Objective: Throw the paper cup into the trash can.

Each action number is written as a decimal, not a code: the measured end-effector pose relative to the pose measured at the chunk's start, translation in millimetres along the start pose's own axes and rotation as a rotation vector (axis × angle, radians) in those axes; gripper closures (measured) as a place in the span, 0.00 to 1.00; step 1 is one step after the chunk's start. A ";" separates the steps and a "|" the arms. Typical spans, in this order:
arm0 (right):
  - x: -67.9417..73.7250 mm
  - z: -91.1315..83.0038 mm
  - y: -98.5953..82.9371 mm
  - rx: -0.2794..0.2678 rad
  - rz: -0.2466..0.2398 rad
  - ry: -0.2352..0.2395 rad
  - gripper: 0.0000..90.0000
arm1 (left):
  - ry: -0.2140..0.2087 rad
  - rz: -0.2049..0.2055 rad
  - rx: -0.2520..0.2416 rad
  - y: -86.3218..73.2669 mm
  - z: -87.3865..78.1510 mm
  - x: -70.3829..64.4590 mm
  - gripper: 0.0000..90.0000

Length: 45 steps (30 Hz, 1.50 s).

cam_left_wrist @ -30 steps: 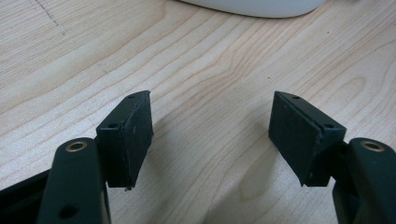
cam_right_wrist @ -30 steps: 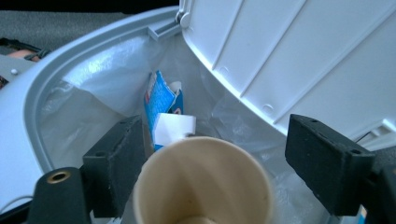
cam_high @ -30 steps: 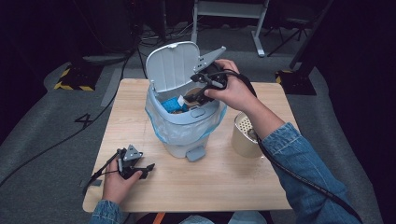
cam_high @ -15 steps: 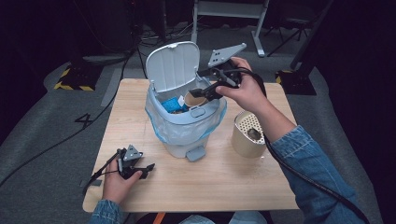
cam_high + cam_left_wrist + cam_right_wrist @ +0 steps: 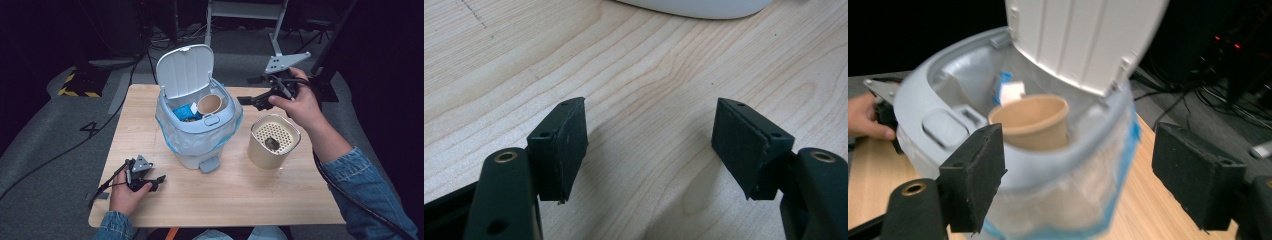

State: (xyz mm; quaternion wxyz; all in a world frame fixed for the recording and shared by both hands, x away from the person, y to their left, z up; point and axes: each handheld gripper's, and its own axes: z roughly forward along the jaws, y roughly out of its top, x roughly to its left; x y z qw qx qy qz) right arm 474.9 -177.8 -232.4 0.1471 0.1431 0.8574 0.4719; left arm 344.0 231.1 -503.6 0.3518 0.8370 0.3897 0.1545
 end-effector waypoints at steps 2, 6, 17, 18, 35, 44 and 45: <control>-2.5 -10.1 -8.2 0.002 0.020 -0.017 0.24 | -0.001 0.001 0.000 0.1 0.2 0.3 0.34; -4.0 -31.4 -28.8 0.009 0.059 -0.039 0.24 | 0.000 0.000 -0.001 0.1 0.2 0.1 0.34; -3.7 -67.1 -73.1 0.014 0.114 -0.085 0.25 | 0.001 0.000 0.002 0.2 0.1 -0.2 0.34; -3.4 -71.0 -77.7 0.015 0.122 -0.086 0.25 | 0.001 0.001 -0.001 0.1 0.3 0.0 0.34; 7.8 -117.3 -163.2 0.031 0.221 -0.166 0.25 | -0.006 -0.003 -0.001 0.3 0.7 0.1 0.34; 18.0 -117.4 -208.3 0.089 0.253 -0.185 0.24 | -0.006 -0.005 -0.001 0.4 0.8 0.1 0.34; 18.9 -116.5 -213.0 0.091 0.259 -0.183 0.24 | -0.006 -0.005 -0.001 0.4 0.8 0.1 0.34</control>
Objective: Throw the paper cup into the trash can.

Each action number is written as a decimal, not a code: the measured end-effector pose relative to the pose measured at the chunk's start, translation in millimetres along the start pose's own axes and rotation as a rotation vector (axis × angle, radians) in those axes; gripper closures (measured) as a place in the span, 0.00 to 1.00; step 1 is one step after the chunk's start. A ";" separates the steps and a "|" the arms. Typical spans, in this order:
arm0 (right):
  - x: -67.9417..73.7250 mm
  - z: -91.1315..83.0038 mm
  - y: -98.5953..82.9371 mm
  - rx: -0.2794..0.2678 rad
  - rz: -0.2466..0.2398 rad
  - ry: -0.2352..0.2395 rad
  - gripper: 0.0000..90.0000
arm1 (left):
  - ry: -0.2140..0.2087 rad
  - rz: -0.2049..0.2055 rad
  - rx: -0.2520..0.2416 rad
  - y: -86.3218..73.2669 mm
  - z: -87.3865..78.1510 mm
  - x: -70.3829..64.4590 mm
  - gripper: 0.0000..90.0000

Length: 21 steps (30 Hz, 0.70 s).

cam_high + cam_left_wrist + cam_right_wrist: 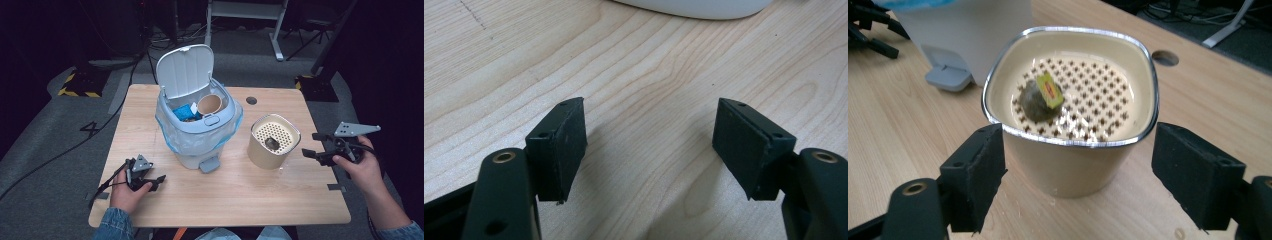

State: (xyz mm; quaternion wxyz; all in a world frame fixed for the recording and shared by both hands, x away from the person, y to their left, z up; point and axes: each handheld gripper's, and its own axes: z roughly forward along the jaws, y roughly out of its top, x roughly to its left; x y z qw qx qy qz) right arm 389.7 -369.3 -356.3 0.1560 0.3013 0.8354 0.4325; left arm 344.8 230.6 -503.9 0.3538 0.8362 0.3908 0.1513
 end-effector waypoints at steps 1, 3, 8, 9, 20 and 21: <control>-0.3 1.4 -4.6 0.007 0.001 -0.001 0.24 | 0.000 0.001 0.000 0.0 0.0 0.1 0.34; -0.5 4.8 -13.4 0.020 -0.004 -0.010 0.24 | -0.001 -0.001 0.000 0.0 0.1 0.1 0.34; -0.4 14.1 -33.0 0.034 0.013 -0.008 0.23 | 0.000 0.001 0.002 0.3 0.1 0.2 0.34; -0.4 16.9 -38.0 0.042 0.014 -0.011 0.23 | 0.000 0.001 0.002 0.3 0.1 0.2 0.34; 4.2 51.5 -94.6 0.103 0.060 -0.021 0.22 | 0.000 0.001 0.002 0.3 0.1 0.2 0.34; 4.9 54.9 -99.7 0.108 0.071 -0.024 0.22 | 0.000 0.000 0.002 0.3 0.0 0.2 0.34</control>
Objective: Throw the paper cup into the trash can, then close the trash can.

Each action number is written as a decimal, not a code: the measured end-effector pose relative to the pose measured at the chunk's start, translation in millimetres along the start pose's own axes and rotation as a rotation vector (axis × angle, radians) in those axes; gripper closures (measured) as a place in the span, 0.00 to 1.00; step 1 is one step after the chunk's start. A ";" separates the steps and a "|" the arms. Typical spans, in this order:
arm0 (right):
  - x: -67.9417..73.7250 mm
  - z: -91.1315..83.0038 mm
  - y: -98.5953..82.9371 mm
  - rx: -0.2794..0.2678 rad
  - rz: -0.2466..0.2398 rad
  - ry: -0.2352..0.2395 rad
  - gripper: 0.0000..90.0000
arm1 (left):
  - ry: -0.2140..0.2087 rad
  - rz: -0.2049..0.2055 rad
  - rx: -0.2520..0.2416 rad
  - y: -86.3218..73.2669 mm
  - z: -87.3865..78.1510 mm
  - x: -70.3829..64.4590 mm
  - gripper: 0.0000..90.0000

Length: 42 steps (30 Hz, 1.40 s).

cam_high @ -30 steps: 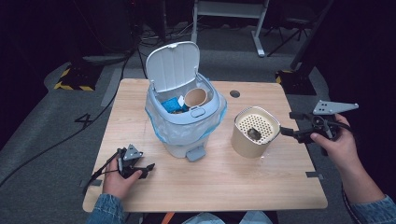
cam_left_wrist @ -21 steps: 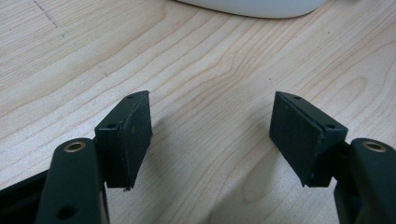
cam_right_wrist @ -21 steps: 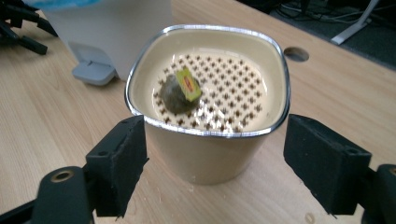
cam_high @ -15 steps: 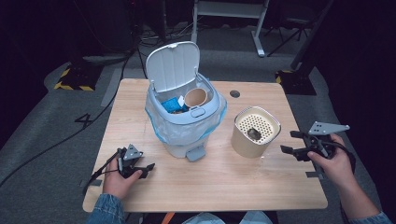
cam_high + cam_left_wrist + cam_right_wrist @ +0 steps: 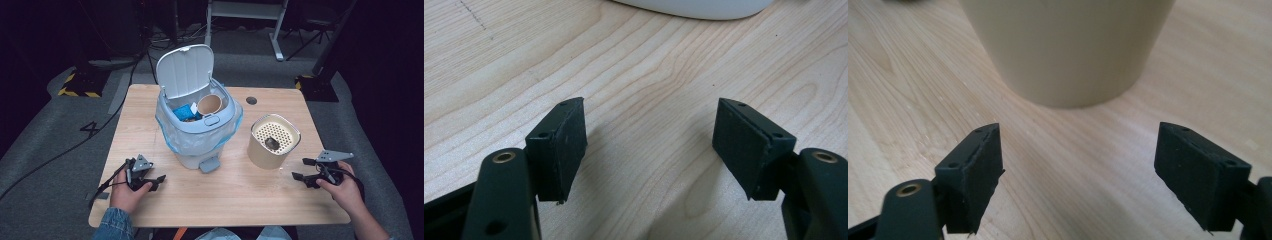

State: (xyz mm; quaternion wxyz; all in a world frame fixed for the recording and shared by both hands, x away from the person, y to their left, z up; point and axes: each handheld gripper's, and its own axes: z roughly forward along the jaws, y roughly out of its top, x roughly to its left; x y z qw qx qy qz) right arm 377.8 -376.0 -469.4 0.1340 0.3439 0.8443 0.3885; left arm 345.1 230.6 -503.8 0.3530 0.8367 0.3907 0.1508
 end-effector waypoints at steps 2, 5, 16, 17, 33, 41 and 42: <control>1.0 7.2 -8.8 0.012 0.007 -0.010 0.22 | 0.000 0.000 -0.001 0.0 0.0 0.1 0.34; 3.2 17.0 -22.1 0.033 0.007 -0.024 0.22 | 0.001 0.000 0.000 0.0 0.0 0.0 0.34; 7.3 21.3 -27.7 0.015 -0.005 -0.070 0.18 | 0.006 -0.007 -0.001 0.0 -0.2 -0.4 0.35; 7.2 21.3 -27.7 0.015 -0.004 -0.070 0.19 | 0.008 -0.006 -0.003 -0.1 -0.2 -0.1 0.36; 7.5 21.5 -27.8 0.014 -0.002 -0.071 0.18 | -0.042 -0.007 -0.041 22.1 -28.5 -1.5 0.44; 7.5 21.5 -27.7 0.014 -0.001 -0.071 0.18 | -0.081 0.019 -0.106 46.9 -59.0 -2.7 0.45; 7.5 21.5 -27.7 0.014 -0.002 -0.071 0.18 | -0.081 0.025 -0.110 49.4 -61.9 -2.3 0.45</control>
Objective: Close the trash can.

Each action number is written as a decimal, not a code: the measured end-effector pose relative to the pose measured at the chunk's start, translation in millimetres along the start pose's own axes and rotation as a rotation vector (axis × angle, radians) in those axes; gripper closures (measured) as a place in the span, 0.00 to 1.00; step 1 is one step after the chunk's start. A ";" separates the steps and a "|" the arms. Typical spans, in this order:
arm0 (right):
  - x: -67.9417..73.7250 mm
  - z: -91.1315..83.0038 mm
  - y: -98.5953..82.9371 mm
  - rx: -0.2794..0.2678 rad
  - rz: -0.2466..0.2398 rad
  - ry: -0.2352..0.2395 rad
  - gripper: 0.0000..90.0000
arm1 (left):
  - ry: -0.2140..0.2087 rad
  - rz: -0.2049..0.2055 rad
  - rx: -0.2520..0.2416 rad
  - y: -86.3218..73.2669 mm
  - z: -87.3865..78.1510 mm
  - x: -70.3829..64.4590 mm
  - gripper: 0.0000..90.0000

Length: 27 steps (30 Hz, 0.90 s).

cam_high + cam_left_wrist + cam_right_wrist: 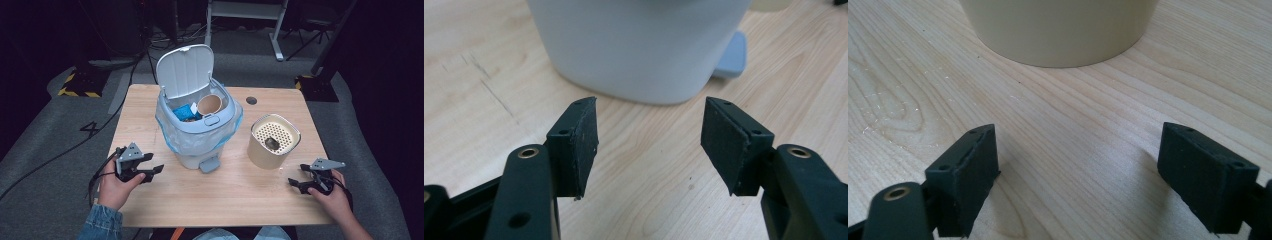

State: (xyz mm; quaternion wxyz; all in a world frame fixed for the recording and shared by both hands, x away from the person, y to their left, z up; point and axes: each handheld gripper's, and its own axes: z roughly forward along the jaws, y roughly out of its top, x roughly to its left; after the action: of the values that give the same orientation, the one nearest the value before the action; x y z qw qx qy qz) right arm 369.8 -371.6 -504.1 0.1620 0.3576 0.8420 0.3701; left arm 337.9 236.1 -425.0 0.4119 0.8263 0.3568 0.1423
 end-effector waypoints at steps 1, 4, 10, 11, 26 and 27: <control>0.0 0.0 0.0 0.000 0.000 0.000 0.18 | -0.001 0.013 -0.007 4.8 -4.3 0.5 0.45; 0.0 0.0 0.0 0.000 0.000 0.000 0.18 | -0.016 0.026 -0.028 14.4 -12.3 1.2 0.45; -0.2 -0.1 -0.1 0.000 -0.002 0.002 0.19 | -0.050 0.044 -0.072 32.6 -26.0 3.5 0.46; -0.2 -0.1 -0.1 0.000 -0.002 0.002 0.19 | -0.053 0.052 -0.075 36.5 -28.4 3.6 0.46; 1.7 -1.8 -1.5 -0.008 -0.005 0.005 0.22 | -0.056 0.060 -0.161 92.4 -53.6 16.8 0.51; 1.6 -1.8 -1.5 -0.008 -0.005 0.006 0.22 | -0.048 0.061 -0.167 96.0 -54.1 17.8 0.50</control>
State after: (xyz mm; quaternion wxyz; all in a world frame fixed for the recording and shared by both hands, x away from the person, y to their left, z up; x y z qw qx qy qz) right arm 367.0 -372.0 -504.0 0.1618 0.3538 0.8418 0.3742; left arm 367.2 241.0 -317.4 0.4833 0.8028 0.3083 0.1640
